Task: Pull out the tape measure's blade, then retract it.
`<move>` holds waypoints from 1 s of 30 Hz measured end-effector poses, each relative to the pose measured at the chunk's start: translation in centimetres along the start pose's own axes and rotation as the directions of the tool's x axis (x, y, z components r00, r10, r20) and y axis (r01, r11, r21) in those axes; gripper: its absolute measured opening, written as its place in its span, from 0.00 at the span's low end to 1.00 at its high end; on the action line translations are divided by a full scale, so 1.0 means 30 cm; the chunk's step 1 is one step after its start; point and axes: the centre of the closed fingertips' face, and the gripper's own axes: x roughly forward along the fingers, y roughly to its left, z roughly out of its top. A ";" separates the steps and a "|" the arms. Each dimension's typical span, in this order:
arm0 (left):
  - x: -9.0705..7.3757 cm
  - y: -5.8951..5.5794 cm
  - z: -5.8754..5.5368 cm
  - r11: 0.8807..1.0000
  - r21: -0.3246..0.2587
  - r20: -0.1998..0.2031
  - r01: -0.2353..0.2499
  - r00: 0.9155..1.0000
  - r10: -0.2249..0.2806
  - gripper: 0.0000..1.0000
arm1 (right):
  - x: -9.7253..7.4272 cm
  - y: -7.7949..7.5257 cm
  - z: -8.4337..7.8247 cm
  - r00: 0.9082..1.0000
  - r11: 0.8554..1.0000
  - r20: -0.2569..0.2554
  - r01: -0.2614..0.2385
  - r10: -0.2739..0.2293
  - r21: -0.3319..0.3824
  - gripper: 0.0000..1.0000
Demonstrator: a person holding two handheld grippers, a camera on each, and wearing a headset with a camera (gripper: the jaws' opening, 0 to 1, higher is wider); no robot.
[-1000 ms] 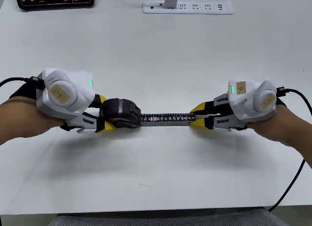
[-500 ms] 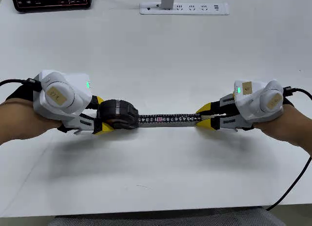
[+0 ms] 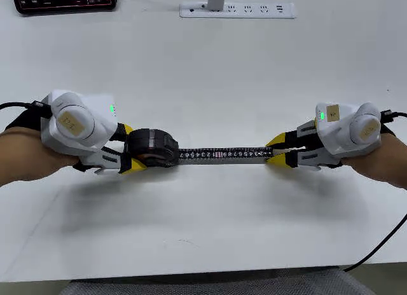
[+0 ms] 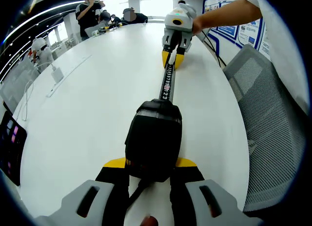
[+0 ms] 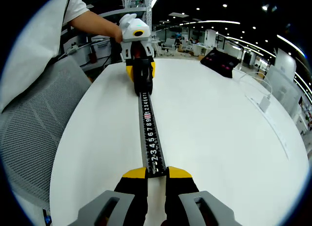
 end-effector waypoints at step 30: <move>-0.002 0.000 -0.002 1.000 0.004 -0.008 -0.001 1.000 0.001 0.27 | -0.119 -0.009 -0.110 0.998 1.000 -0.068 0.014 -0.013 0.011 0.08</move>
